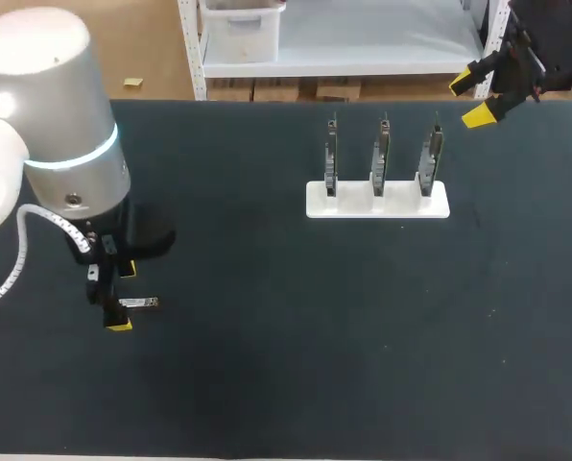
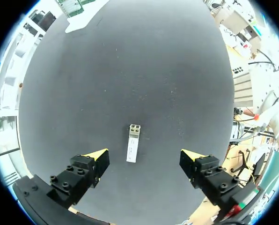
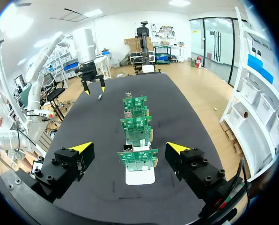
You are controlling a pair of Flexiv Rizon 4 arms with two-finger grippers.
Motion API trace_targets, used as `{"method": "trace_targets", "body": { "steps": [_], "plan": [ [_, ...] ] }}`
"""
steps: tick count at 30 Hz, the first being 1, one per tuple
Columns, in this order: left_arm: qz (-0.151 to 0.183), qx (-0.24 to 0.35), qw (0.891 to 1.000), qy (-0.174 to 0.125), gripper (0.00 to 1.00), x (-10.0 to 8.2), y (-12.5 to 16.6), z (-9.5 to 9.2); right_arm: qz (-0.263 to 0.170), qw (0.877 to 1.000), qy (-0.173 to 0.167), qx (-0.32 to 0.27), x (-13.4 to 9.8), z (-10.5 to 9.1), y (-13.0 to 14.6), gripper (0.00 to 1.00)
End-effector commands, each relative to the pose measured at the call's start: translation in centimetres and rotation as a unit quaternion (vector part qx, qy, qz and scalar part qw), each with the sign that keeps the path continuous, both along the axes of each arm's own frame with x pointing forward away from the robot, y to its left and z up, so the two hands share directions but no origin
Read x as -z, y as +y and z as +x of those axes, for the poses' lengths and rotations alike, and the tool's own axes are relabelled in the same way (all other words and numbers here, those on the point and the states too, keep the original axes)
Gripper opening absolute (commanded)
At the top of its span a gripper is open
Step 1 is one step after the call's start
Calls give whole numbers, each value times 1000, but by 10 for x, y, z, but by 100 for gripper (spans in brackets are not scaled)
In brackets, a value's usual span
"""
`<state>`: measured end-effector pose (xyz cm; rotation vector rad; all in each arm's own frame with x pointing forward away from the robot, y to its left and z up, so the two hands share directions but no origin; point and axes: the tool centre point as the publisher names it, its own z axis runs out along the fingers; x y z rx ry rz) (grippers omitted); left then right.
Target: Pick up the optical module with the left hand, and insert it into the network port with the right hand.
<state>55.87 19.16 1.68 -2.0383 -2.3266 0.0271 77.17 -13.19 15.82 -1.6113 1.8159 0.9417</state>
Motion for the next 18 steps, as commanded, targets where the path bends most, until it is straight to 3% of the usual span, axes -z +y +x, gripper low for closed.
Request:
{"method": "trace_targets", "body": {
  "steps": [1, 18],
  "plan": [
    [10, -2, 1000, -9, 100, 4, -1, 1, 0, 1000, 0, 0, 0, 0, 0, 100],
    [5, 7, 1000, -9, 100, 20, 7, 20, 0, 1000, 0, 0, 0, 0, 0, 100]
  ]
}}
